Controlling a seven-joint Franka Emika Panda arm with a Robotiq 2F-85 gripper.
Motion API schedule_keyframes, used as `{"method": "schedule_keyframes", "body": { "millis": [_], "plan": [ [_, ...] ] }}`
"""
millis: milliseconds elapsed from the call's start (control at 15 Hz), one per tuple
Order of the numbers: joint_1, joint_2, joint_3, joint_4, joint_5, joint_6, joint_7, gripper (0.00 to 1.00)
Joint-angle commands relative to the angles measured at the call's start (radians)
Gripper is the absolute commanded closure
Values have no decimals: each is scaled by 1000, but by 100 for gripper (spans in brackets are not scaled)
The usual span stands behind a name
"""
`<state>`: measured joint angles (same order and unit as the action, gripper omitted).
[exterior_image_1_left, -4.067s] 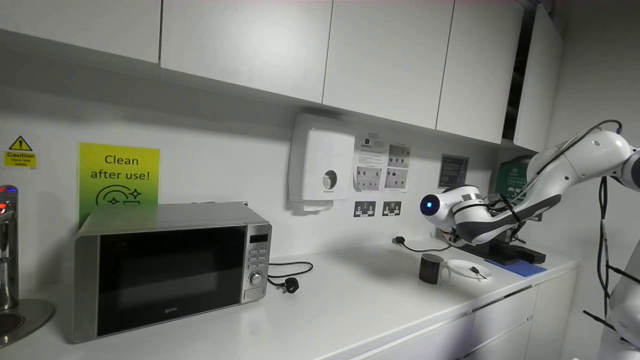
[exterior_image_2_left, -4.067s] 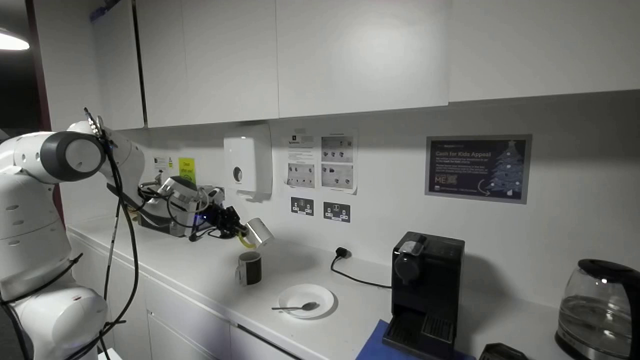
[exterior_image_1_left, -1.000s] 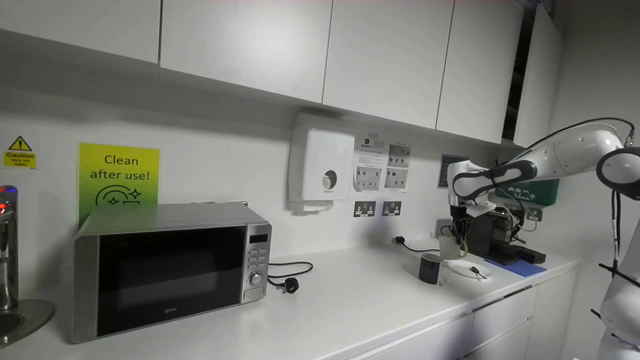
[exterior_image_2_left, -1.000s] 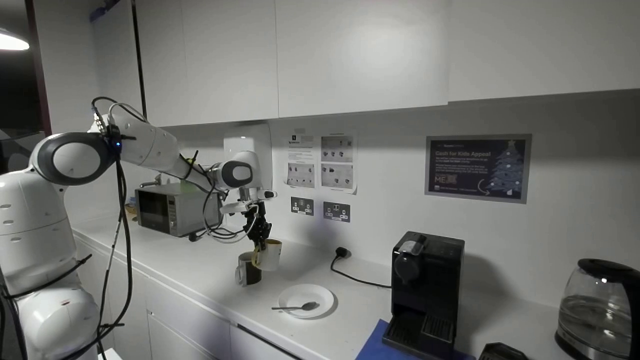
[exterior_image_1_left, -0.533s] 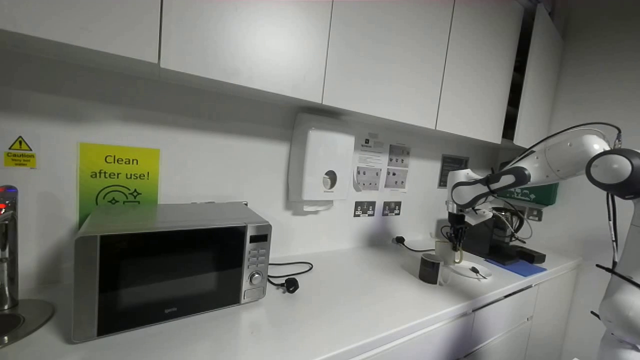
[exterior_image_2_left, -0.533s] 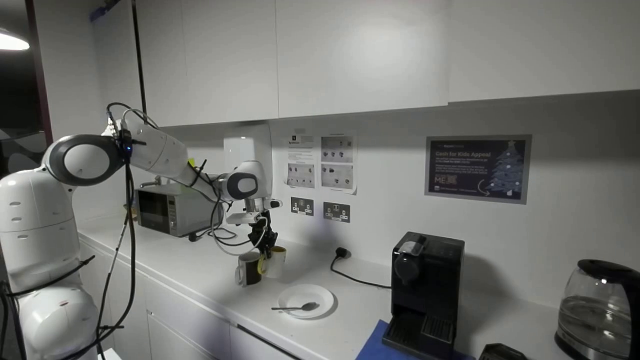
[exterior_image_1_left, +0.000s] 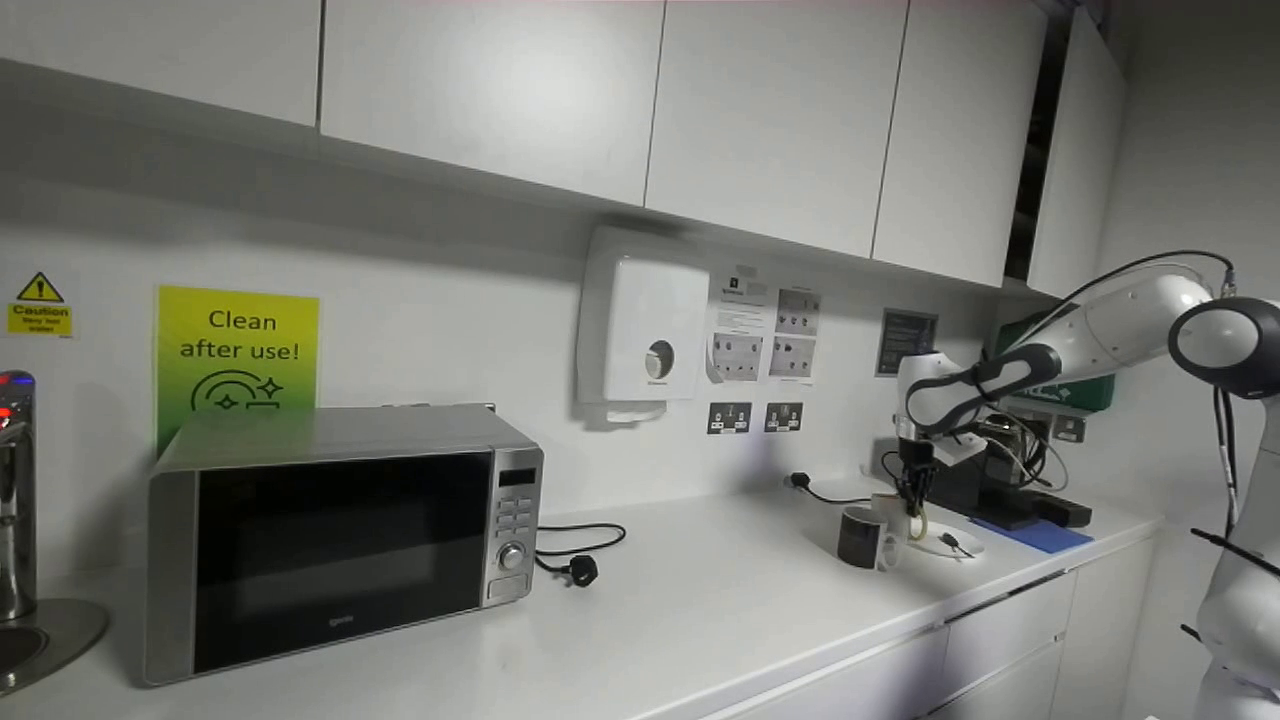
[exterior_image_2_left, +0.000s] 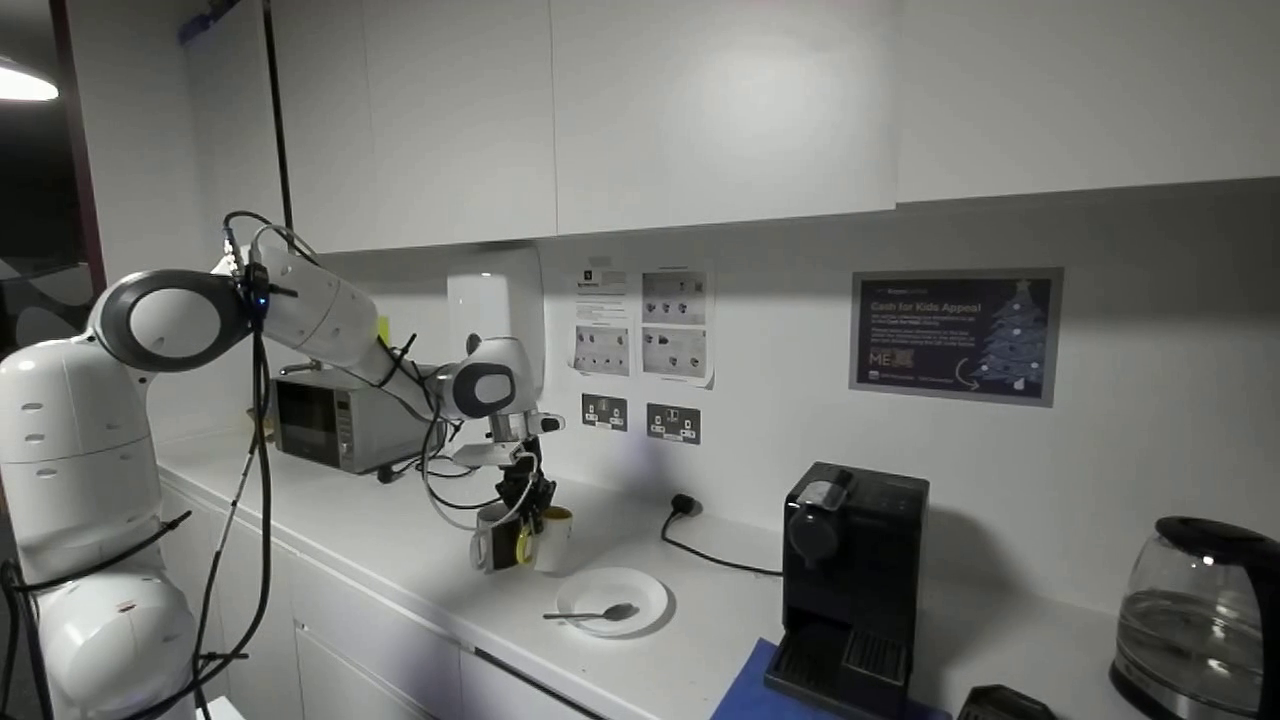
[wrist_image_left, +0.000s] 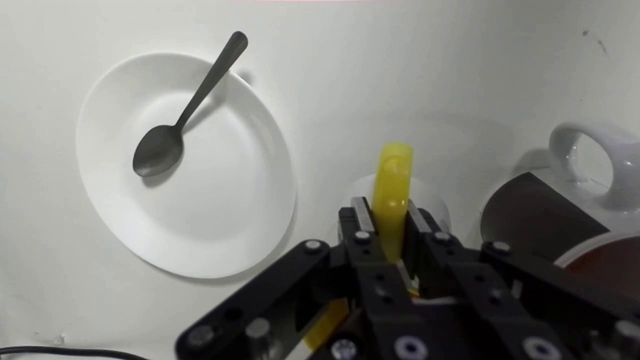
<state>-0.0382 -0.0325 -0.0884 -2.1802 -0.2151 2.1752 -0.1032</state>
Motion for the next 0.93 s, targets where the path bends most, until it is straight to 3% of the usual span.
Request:
{"method": "schedule_keyframes", "body": {
  "millis": [0, 600, 733, 867],
  "plan": [
    [-15, -22, 4, -41, -25, 78, -41, 95],
    [-18, -26, 1, -106, -67, 208, -63, 95],
    [-18, -26, 1, -100, -59, 184, -69, 56],
    [-19, -26, 1, -96, -50, 166, -76, 41]
  ]
}}
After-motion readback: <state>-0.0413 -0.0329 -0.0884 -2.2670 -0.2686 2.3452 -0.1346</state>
